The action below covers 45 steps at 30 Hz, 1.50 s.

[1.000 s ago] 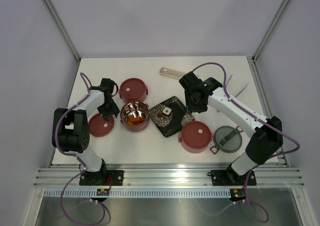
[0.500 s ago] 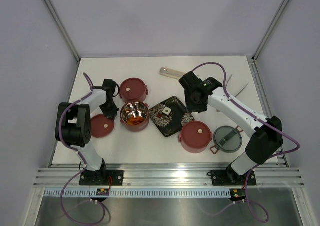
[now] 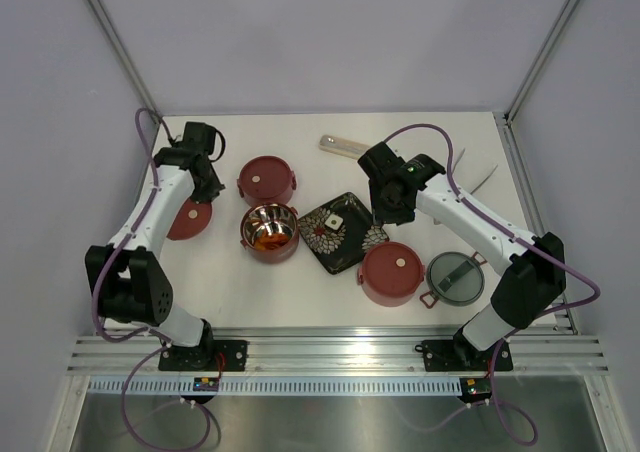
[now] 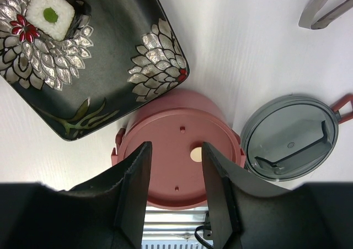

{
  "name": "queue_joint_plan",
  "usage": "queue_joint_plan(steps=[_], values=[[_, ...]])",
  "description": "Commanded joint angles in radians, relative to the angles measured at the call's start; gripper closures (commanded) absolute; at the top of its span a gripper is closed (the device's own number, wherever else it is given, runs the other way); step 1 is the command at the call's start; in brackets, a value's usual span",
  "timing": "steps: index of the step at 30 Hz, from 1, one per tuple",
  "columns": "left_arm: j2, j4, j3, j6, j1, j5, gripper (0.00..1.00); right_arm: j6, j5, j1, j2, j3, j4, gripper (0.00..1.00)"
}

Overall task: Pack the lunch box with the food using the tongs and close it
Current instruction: Pick up the box lid from the center of the board, then close the box lid on the packing box.

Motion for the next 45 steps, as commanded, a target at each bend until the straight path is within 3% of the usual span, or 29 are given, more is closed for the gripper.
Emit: queue_joint_plan(steps=[1, 8, 19, 31, 45], values=[[-0.074, -0.076, 0.144, 0.099, -0.043, -0.014, 1.0, 0.0, 0.026, 0.009, -0.01, 0.031, 0.016, 0.51], [-0.013, -0.202, 0.29, 0.102, -0.242, 0.1, 1.0, -0.003, 0.033, -0.036, -0.016, 0.034, 0.015, 0.51], [0.079, -0.164, 0.283, 0.018, -0.455, 0.131, 1.0, -0.008, 0.02, -0.154, -0.103, -0.014, 0.008, 0.5], [0.156, -0.124, 0.274, -0.011, -0.526, 0.14, 1.0, 0.001, 0.014, -0.175, -0.134, -0.032, 0.003, 0.5], [0.171, -0.044, 0.163, -0.024, -0.555, 0.18, 1.0, 0.001, 0.012, -0.182, -0.133, -0.035, 0.005, 0.5]])
